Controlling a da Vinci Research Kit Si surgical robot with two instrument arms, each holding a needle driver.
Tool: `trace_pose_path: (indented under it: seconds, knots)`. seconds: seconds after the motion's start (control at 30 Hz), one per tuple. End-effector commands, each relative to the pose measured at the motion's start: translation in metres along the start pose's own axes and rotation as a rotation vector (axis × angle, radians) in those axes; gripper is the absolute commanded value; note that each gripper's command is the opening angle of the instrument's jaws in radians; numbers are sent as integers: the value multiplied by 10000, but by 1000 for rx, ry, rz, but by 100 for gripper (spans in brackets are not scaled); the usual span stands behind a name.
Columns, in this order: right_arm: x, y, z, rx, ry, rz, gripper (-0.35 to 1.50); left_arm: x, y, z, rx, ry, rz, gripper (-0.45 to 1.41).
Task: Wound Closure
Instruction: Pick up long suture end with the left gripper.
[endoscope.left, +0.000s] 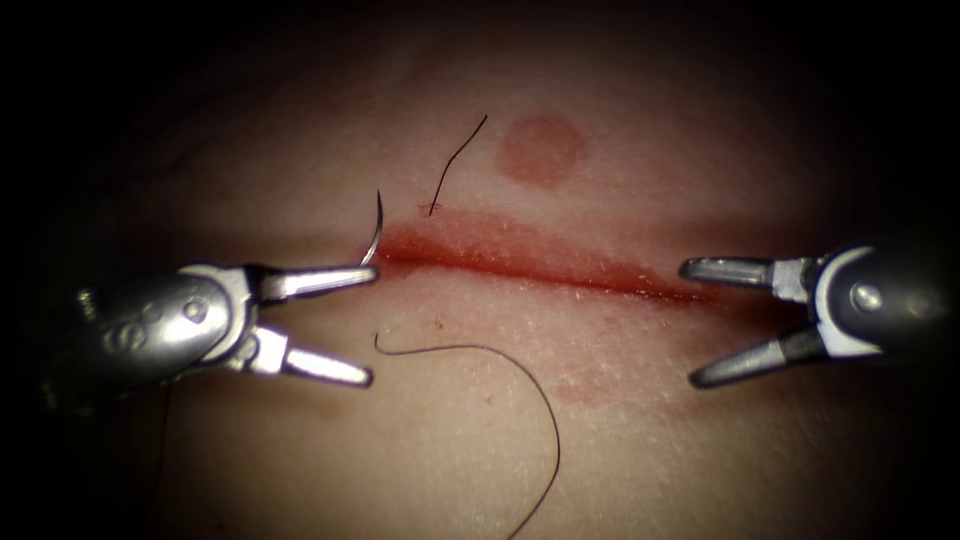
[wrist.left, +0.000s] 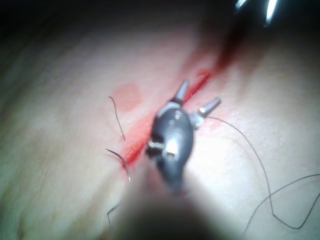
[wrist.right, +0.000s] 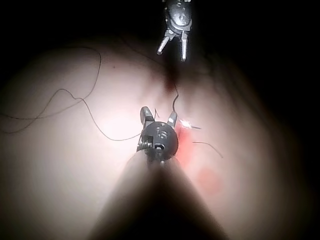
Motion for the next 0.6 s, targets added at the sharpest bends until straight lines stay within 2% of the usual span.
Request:
trace_pose_path:
  seconds: [0.03,0.27,0.6]
  knots:
    - [-2,-4,7,4,1,1,62,-5,0,7,2,-1,-2,39]
    - [-1,-5,6,-21,2,-1,66,-2,3,7,-7,5,-2,39]
    - [-6,-6,-1,-33,-3,-2,67,10,21,26,-94,15,42,39]
